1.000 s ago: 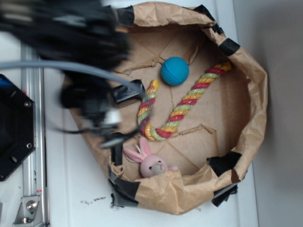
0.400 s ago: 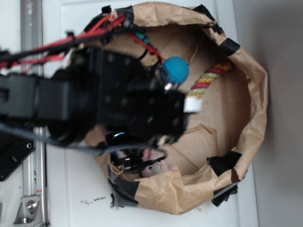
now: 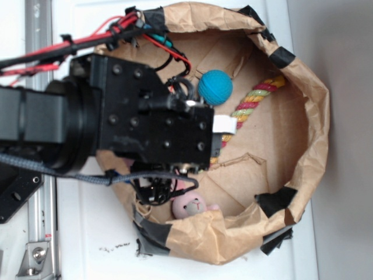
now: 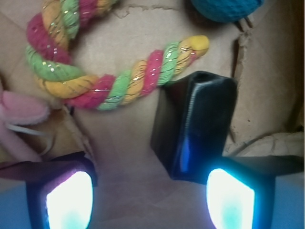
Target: Grab the black box.
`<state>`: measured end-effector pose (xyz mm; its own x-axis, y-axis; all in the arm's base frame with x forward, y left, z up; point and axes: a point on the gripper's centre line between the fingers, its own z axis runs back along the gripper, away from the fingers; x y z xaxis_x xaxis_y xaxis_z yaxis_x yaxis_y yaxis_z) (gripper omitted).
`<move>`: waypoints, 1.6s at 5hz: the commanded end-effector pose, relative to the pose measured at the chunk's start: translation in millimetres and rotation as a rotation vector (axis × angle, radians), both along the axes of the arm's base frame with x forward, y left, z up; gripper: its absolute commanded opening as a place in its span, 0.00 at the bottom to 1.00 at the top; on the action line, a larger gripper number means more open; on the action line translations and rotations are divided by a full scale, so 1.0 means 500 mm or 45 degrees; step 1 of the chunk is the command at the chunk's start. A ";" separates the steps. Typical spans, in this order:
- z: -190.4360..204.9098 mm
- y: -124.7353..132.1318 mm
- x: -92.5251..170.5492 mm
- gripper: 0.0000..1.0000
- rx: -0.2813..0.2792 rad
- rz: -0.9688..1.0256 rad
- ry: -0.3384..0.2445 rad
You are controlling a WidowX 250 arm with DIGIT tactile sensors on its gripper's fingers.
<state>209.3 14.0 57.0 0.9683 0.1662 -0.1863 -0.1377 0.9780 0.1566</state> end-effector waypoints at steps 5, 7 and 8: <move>-0.049 0.079 -0.031 1.00 -0.045 0.166 -0.122; -0.086 0.057 0.039 1.00 -0.024 0.096 -0.035; -0.070 0.053 0.027 0.00 0.023 0.130 -0.004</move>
